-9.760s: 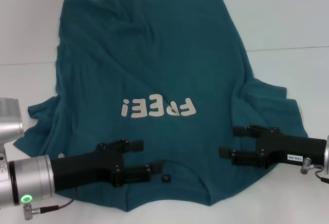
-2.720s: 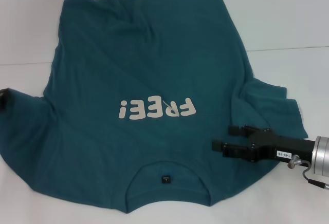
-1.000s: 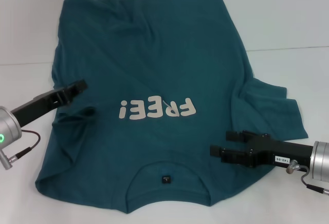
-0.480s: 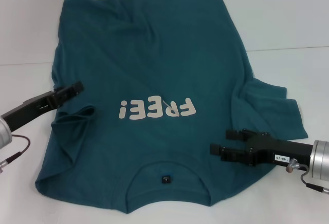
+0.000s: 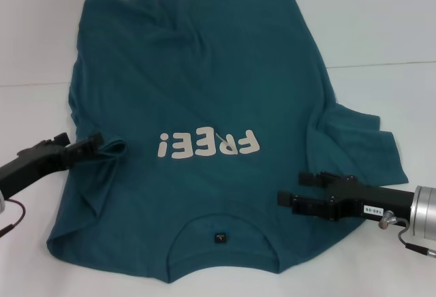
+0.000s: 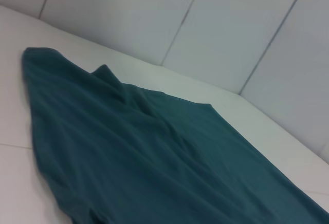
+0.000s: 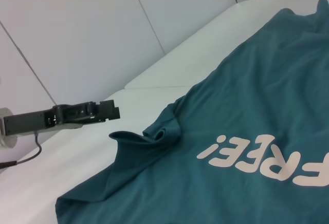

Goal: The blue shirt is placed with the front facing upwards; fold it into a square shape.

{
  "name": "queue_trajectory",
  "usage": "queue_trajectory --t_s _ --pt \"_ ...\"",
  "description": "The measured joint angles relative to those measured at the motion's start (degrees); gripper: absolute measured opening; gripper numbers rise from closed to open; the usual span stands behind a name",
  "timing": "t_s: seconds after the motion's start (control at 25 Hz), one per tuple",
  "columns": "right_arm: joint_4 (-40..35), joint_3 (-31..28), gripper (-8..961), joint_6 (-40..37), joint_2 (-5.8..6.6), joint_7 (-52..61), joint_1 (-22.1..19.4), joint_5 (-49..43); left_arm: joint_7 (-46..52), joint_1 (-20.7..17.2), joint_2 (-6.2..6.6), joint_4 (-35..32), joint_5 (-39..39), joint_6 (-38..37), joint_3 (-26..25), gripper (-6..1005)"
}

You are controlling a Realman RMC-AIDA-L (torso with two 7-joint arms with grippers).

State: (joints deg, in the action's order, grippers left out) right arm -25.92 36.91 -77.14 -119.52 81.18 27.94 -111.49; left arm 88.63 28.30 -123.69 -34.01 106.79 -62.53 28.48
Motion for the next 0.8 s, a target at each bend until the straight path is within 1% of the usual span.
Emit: queue_trajectory --t_s 0.24,0.44,0.8 --pt "0.0 0.0 924 -0.22 0.0 -0.02 -0.04 -0.12 -6.03 -2.27 -0.04 -0.54 0.03 -4.01 0.08 909" --pt "0.0 0.08 924 -0.35 0.0 0.07 0.02 -0.17 -13.11 -3.84 -0.22 -0.56 0.25 -4.79 0.09 908" --pt "0.01 0.18 924 -0.38 0.0 0.32 0.01 -0.22 -20.8 -4.24 -0.39 -0.08 1.39 -4.27 0.08 906"
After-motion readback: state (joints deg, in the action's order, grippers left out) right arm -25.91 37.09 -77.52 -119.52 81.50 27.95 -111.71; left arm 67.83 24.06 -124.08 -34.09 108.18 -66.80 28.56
